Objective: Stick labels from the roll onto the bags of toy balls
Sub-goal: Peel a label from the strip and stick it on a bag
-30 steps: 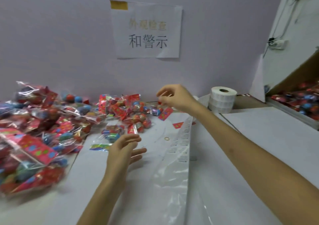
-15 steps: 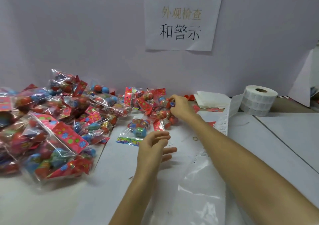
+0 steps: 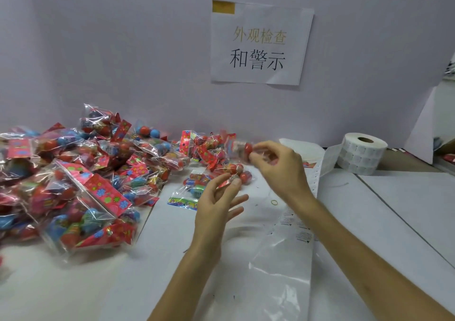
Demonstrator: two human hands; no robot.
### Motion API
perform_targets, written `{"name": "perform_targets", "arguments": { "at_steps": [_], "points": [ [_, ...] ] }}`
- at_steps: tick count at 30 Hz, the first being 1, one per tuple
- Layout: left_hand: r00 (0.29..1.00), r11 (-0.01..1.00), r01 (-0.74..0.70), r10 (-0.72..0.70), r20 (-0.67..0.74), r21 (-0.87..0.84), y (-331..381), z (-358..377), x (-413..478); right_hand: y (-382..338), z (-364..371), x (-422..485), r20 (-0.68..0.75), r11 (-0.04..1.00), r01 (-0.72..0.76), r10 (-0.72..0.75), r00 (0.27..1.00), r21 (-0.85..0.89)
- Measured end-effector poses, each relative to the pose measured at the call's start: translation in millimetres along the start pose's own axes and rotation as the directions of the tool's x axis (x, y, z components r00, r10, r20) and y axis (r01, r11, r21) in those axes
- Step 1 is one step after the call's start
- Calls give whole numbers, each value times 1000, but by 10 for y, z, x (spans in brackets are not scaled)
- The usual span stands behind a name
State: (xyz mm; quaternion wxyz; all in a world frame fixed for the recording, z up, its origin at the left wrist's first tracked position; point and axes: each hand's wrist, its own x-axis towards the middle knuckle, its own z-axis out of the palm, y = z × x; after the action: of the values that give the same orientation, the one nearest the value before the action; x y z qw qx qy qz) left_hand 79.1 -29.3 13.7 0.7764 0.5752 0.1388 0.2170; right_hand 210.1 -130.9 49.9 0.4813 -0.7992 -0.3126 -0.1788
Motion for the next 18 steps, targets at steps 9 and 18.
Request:
{"name": "perform_targets", "arguments": {
  "at_steps": [9, 18],
  "points": [
    [992, 1000, 13, -13, -122, -2, -24, -23, 34, -136, 50, -775, 218, 976, 216, -210, 953, 0],
    [992, 997, 80, -80, -97, -3, 32, -58, 52, -35, -225, -536, 112, 900, -223, 195, 975, 374]
  ]
}}
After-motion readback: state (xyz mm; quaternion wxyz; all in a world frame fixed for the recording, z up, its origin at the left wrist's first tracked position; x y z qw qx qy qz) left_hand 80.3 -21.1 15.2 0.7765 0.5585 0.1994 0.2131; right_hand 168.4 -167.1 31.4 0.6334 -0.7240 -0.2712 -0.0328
